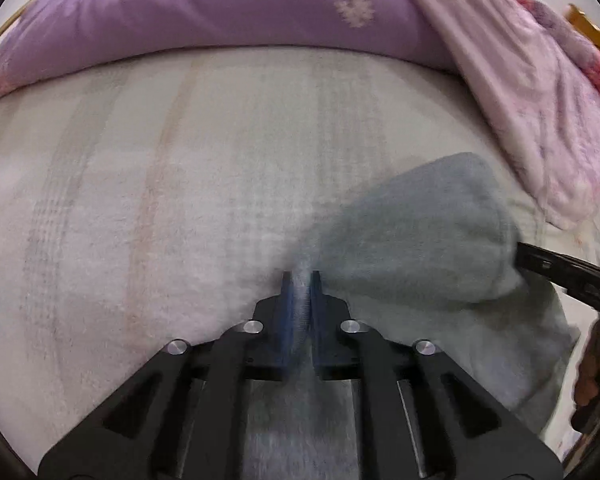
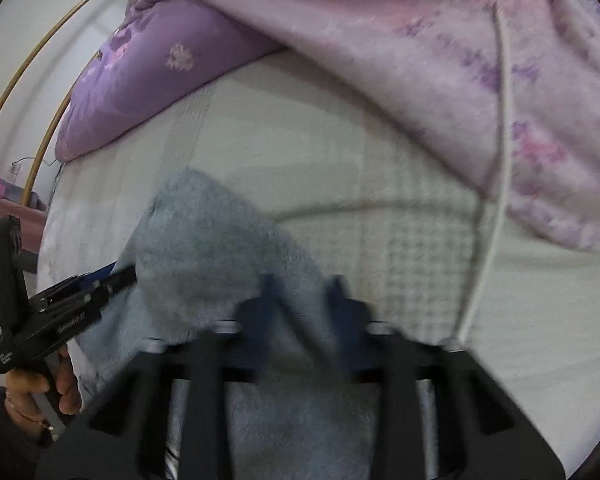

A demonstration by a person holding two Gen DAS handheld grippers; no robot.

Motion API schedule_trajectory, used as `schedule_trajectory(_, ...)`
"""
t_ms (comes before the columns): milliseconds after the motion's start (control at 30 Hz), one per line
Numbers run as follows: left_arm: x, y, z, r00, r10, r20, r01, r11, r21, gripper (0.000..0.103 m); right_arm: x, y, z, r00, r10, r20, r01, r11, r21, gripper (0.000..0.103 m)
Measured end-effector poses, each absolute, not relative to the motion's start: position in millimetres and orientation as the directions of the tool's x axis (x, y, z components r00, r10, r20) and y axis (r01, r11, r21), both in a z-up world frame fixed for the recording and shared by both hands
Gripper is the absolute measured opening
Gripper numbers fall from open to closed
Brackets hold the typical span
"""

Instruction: Fold large clothes

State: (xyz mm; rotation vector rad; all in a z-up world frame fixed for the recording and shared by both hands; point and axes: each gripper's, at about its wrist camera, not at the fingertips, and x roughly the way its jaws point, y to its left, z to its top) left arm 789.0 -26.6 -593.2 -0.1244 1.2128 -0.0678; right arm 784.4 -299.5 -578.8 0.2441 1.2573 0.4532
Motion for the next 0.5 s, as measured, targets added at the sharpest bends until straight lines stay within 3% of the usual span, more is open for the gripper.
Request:
schedule_trajectory(233, 727.8, -12.1, -519.8, 0.520, -0.161, -0.839, 0.045, 0.986, -0.162, 0.007, 712.1, -322.6, -500.9, 0.473, 0.490, -0.732, -0.260, 0.872, 0.416, 0.004)
schedule_trajectory(333, 681.3, -4.8, -493.9, 0.567, -0.193, -0.800, 0.040, 0.977, -0.208, 0.007, 657.8, -328.4, -474.7, 0.499, 0.520, -0.693, -0.303, 0.854, 0.423, 0.004)
schedule_trajectory(500, 586.1, 4.2, -501.9, 0.494, -0.226, -0.840, -0.011, 0.964, -0.266, 0.007, 568.3, -320.6, -475.9, 0.426, 0.515, -0.744, -0.324, 0.855, 0.406, 0.004)
